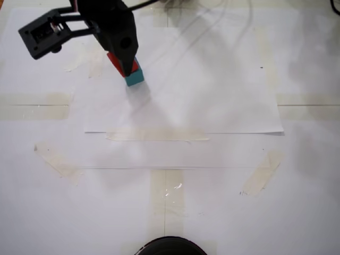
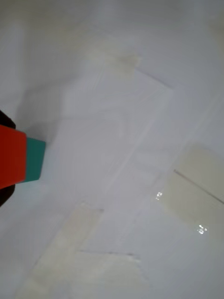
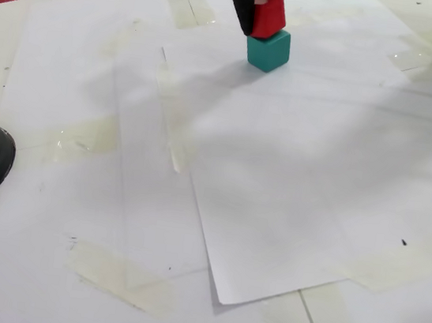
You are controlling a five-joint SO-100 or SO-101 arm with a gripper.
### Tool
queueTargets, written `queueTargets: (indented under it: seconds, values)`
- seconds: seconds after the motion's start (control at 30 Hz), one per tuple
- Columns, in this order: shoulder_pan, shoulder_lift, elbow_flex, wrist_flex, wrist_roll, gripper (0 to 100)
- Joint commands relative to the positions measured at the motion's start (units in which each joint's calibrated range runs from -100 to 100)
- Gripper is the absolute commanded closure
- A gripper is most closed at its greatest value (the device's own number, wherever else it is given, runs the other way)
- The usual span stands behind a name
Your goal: Put the red cube on the top of the blue cube.
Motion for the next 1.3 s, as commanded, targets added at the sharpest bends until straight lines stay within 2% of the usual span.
queueTargets:
  seconds: [0.0,1.27]
  values:
    - [-0.85,-4.62,0.83,0.42,0.49,91]
    - [-1.45,-9.43,3.73,-0.64,1.66,91]
